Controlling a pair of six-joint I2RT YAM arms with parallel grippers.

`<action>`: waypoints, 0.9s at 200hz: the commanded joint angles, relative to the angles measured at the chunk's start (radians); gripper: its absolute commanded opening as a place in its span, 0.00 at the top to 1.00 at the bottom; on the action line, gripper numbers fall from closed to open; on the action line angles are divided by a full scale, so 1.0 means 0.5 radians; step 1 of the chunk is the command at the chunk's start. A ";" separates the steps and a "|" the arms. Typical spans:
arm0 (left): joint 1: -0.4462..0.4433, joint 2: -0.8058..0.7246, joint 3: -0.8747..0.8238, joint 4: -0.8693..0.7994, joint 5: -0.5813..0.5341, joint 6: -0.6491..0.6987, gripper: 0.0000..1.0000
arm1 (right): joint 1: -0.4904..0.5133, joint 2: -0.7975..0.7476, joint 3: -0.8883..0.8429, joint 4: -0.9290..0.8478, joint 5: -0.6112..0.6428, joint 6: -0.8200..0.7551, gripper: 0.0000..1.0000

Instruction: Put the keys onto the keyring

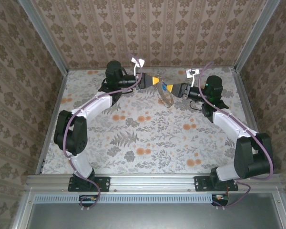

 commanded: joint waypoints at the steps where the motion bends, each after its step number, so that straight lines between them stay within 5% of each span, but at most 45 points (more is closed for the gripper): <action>1: 0.013 -0.093 0.014 0.093 0.041 -0.004 1.00 | -0.009 -0.002 -0.011 0.154 -0.024 0.075 0.40; 37: 0.014 -0.097 0.010 0.080 0.040 0.004 1.00 | -0.007 0.000 0.001 0.375 -0.175 0.256 0.38; 96: 0.015 -0.101 0.011 0.077 0.049 0.008 1.00 | -0.004 -0.023 0.014 0.156 0.030 0.140 0.40; 180: 0.008 -0.099 0.011 0.083 0.047 0.008 1.00 | 0.125 0.117 0.084 0.204 0.017 0.136 0.39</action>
